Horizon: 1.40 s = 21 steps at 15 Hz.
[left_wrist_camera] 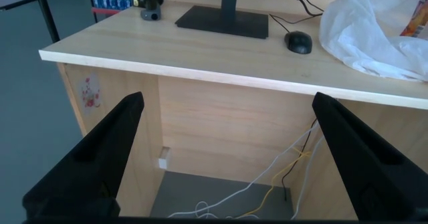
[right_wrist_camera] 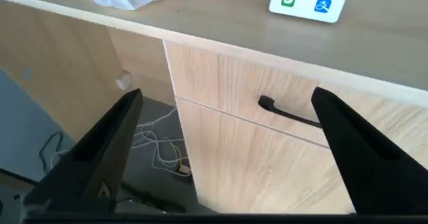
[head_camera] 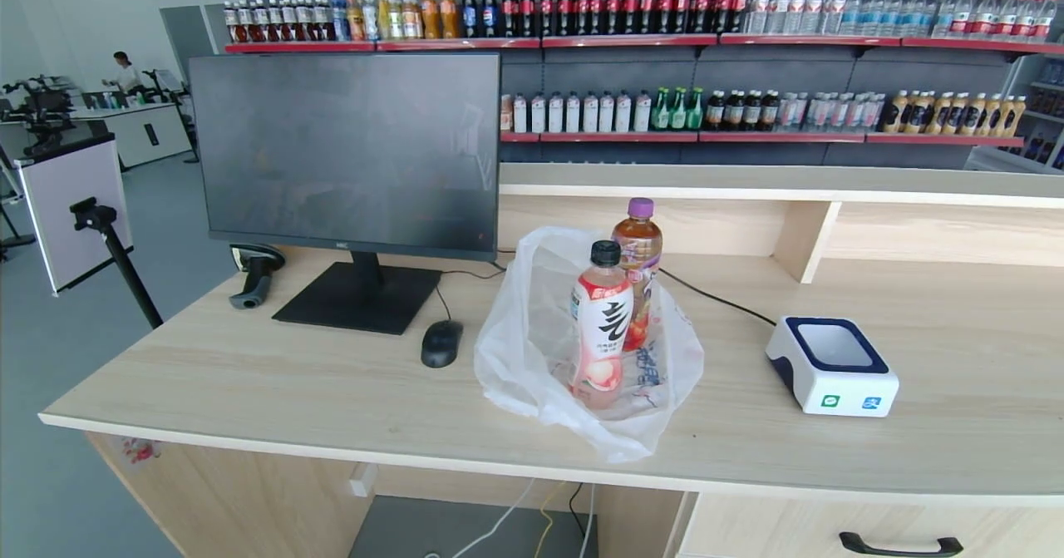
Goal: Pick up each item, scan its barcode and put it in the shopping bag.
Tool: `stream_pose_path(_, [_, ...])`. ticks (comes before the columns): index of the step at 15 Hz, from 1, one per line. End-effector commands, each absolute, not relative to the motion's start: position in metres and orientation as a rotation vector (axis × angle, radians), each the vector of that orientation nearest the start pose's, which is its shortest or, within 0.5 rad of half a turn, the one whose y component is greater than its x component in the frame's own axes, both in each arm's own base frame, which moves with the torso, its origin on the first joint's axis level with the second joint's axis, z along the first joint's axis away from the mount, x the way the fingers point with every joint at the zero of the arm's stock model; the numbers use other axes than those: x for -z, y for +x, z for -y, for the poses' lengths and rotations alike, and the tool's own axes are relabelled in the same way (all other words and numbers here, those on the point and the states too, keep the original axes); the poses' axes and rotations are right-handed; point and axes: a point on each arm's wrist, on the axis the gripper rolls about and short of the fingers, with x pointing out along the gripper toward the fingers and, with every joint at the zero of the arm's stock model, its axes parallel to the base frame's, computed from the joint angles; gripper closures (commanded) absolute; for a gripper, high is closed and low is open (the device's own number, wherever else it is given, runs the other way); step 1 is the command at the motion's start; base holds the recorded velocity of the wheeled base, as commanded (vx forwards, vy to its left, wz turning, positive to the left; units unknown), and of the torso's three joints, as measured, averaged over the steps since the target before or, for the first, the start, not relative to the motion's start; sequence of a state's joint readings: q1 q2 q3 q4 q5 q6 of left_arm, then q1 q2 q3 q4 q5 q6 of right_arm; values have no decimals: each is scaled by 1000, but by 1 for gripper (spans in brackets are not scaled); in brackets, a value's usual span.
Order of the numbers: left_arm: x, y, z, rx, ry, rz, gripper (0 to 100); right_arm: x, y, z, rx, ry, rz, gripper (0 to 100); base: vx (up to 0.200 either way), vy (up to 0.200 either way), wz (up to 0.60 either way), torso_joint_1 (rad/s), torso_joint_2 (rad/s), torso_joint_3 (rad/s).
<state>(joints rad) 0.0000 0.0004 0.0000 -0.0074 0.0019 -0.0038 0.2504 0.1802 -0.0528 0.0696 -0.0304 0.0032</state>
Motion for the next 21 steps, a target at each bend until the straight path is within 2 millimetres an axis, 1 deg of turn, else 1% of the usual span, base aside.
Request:
stream_pose_path(1, [-76, -23, 0, -2, -3, 6, 0, -86, -16, 4, -90, -26, -146, 0, 0, 0, 0, 0, 0, 0])
stream_pose_path(2, [-76, -23, 0, -2, -3, 8, 0, -84, -19, 4, -45, -46, -106, 0, 0, 0, 0, 0, 0, 0])
stream_pose_path(4, [-76, -23, 0, -2, -3, 6, 0, -84, -15, 4, -39, -35, -24, 0, 0, 0, 0, 0, 0, 0])
stream_pose_path(5, [-76, -23, 0, -2, -5, 6, 0, -78, -15, 4, -41, 1, -84, 0, 0, 0, 0, 0, 0, 0])
stream_pose_path(6, [-76, -23, 0, -2, -5, 5, 0, -78, -15, 3, -40, 14, -97, 0, 0, 0, 0, 0, 0, 0])
stream_pose_path(9, [-76, -23, 0, -2, -5, 8, 0, -78, -15, 3, -54, -19, -90, 0, 0, 0, 0, 0, 0, 0])
stream_pose_path(11, [-76, -23, 0, -2, -5, 6, 0, -78, -15, 3, -53, 4, -90, 0, -200, 0, 0, 2, 0, 2])
stream_pose_path(18, [-76, -23, 0, -3, -5, 6, 0, -78, -15, 3, -53, 2, -90, 0, -200, 0, 0, 4, 3, 3])
stream_pose_path(21, [-76, -23, 0, -2, -3, 6, 0, -78, -15, 3, -53, 4, -90, 0, 0, 0, -600, 9, 4, 1])
